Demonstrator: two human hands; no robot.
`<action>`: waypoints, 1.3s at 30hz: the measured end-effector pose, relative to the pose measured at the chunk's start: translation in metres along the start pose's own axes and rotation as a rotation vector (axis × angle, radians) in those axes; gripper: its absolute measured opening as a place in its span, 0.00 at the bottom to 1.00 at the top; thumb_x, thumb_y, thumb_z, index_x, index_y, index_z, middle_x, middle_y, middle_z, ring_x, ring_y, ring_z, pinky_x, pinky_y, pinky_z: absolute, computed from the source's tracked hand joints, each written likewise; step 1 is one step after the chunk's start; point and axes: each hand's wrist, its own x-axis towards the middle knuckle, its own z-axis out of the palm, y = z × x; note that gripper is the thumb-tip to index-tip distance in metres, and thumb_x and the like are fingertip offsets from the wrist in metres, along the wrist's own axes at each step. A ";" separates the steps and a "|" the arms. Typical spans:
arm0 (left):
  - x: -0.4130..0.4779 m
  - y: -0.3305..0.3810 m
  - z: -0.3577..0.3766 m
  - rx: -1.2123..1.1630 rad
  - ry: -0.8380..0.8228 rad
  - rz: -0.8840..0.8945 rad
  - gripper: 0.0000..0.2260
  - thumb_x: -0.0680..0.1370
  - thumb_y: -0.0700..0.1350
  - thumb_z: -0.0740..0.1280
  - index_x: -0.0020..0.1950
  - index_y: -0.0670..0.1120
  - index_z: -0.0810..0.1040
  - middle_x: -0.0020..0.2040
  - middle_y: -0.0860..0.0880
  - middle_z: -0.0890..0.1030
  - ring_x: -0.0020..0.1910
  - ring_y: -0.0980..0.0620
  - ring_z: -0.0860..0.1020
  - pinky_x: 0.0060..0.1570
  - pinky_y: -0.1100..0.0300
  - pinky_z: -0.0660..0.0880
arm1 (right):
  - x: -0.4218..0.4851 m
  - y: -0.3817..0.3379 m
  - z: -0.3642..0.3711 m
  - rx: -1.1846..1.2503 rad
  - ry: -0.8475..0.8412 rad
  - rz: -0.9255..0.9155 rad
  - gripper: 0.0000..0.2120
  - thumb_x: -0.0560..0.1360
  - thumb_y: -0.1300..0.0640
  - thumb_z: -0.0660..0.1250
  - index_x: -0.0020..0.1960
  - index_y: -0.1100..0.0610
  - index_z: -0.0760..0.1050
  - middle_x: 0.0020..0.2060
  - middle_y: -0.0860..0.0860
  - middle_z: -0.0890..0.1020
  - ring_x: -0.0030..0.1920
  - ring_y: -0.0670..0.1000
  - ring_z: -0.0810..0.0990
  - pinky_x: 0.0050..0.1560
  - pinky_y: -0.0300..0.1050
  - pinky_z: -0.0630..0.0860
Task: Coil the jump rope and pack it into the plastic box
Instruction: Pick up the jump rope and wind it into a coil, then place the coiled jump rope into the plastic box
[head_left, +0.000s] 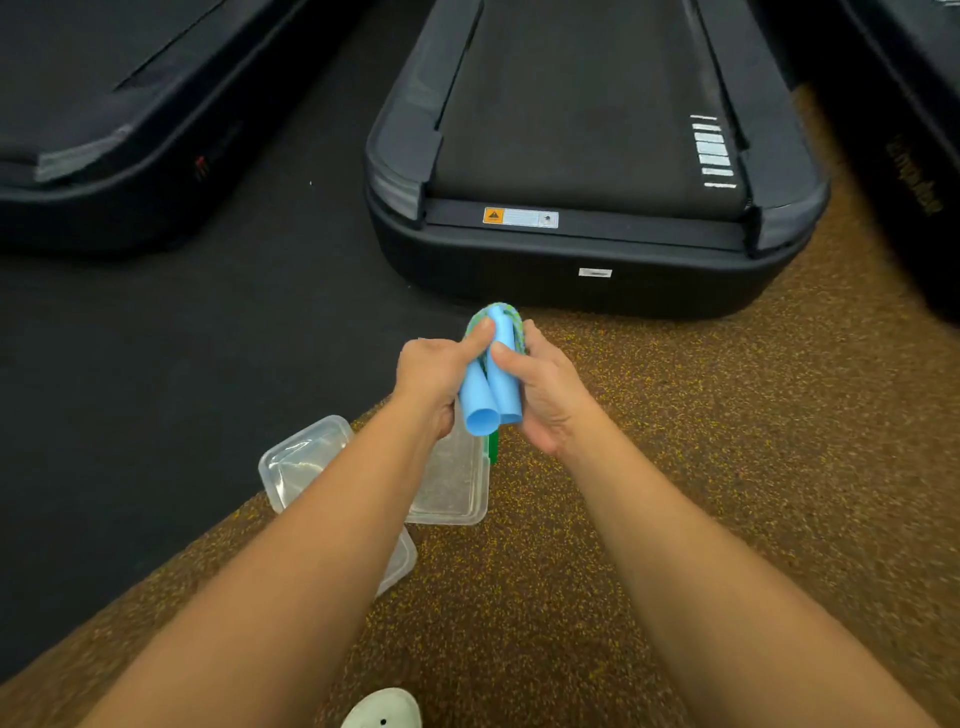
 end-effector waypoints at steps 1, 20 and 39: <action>0.001 -0.002 -0.003 0.036 0.029 0.020 0.28 0.62 0.56 0.79 0.49 0.34 0.79 0.47 0.37 0.83 0.46 0.39 0.83 0.47 0.42 0.80 | 0.002 0.003 0.001 -0.008 -0.002 0.016 0.39 0.73 0.63 0.67 0.77 0.53 0.50 0.72 0.59 0.67 0.64 0.59 0.76 0.59 0.56 0.77; 0.054 -0.038 -0.052 0.051 -0.126 -0.126 0.18 0.73 0.27 0.60 0.61 0.36 0.74 0.54 0.39 0.79 0.50 0.44 0.80 0.46 0.55 0.78 | 0.054 0.077 0.004 -0.077 0.130 0.140 0.34 0.77 0.65 0.63 0.78 0.53 0.50 0.69 0.59 0.70 0.59 0.59 0.79 0.45 0.49 0.81; 0.129 -0.125 -0.066 0.326 -0.011 -0.197 0.18 0.74 0.34 0.67 0.63 0.41 0.71 0.57 0.39 0.78 0.53 0.42 0.79 0.53 0.46 0.77 | 0.104 0.145 -0.017 -0.402 0.302 0.340 0.23 0.77 0.63 0.63 0.69 0.58 0.60 0.60 0.61 0.75 0.55 0.61 0.79 0.54 0.63 0.78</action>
